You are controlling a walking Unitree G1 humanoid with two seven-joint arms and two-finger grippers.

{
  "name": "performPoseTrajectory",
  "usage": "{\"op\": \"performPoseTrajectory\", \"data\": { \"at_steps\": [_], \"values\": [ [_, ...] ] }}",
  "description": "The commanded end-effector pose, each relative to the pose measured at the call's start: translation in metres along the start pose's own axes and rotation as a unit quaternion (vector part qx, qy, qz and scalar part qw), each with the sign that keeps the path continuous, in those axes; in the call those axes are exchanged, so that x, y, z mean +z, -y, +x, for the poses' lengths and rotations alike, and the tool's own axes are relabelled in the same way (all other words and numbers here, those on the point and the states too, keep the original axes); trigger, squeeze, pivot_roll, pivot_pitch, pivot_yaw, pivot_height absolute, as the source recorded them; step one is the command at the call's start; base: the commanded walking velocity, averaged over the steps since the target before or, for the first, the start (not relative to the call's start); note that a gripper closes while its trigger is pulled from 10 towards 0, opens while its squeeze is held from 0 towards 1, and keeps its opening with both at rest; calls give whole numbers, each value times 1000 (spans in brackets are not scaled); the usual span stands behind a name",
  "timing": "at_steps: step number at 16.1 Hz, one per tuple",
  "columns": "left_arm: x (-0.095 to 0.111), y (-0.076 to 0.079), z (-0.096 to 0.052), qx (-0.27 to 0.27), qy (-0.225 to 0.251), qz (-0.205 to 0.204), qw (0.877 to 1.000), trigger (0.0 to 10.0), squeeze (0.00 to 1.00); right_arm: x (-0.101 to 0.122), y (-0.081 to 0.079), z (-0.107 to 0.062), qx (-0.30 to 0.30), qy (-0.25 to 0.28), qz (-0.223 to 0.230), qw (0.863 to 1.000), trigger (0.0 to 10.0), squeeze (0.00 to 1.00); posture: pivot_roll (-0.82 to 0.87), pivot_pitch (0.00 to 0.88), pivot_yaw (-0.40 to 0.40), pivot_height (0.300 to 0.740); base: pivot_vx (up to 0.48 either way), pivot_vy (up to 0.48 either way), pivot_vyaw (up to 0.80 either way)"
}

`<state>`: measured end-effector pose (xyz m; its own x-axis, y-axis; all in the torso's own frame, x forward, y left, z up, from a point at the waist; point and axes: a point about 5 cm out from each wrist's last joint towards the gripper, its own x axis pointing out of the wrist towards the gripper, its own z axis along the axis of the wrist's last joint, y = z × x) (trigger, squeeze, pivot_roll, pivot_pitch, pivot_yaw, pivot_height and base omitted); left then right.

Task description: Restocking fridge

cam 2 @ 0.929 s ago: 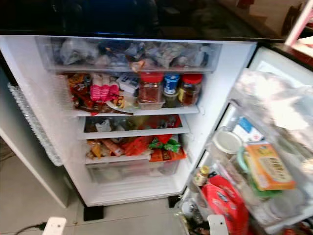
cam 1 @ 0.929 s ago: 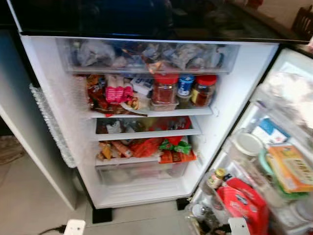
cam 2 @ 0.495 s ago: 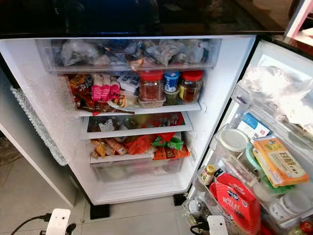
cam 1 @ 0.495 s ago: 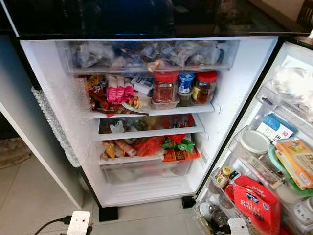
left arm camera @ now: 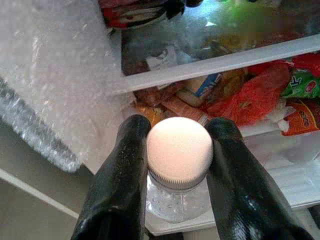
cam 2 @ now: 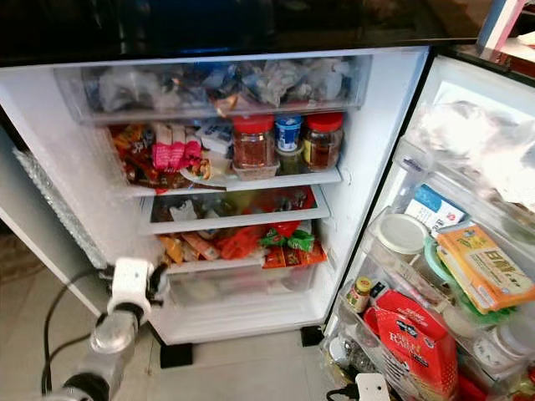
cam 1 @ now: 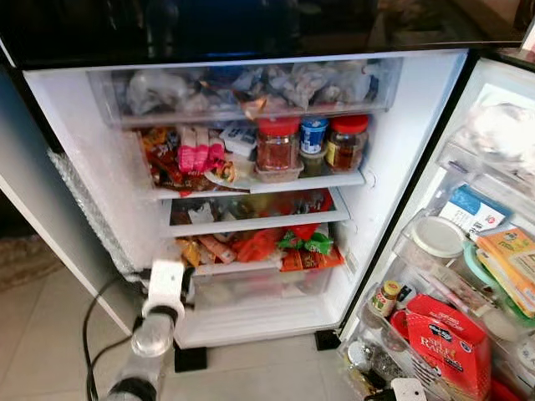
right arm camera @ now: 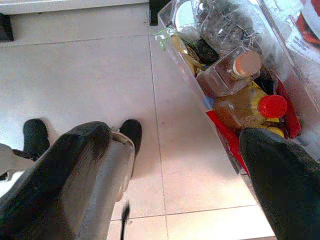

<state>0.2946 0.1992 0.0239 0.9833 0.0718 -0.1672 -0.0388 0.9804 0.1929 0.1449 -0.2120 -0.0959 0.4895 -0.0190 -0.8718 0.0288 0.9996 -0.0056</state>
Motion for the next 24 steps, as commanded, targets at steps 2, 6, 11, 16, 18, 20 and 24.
{"op": "performPoseTrajectory", "data": {
  "at_steps": [2, 6, 11, 16, 18, 20, 24],
  "values": [
    [-4, 9, -3, -25, -5, -18, 1000, 10000, 0, 3, 1, 0, 2, 8, 5, 1000, 10000, 0, 7, 0, -23, 740, 0, 0, 0],
    [-10, 12, -6, -19, -19, -46, 999, 10000, 0, 6, 1, 0, 2, 20, 18, 1000, 10000, 0, 11, 0, -34, 740, 0, 0, 0],
    [-5, -9, 0, 26, -19, -71, 997, 10000, 0, 10, 1, 1, 3, 13, -6, 1000, 10000, 0, 32, 0, -45, 740, 0, 0, 0],
    [-4, -11, 1, 30, -21, -76, 996, 10000, 0, 11, -1, 2, 16, 4, -27, 1000, 10000, 0, 46, 0, -53, 706, 0, 0, 0],
    [-4, -8, 1, 23, -21, -78, 996, 10000, 0, 11, -1, 2, 16, 3, -30, 999, 10000, 0, 45, 0, -52, 676, 0, 0, 0],
    [-4, -7, 1, 23, -22, -79, 996, 10000, 0, 11, -1, 2, 13, 8, -26, 1000, 10000, 0, 42, 0, -51, 651, 0, 0, 0],
    [-2, -7, 3, 20, -19, -82, 996, 10000, 0, 11, 0, 2, 6, 9, -24, 1000, 10000, 0, 43, 0, -51, 651, 0, 0, 0]
  ]
}}
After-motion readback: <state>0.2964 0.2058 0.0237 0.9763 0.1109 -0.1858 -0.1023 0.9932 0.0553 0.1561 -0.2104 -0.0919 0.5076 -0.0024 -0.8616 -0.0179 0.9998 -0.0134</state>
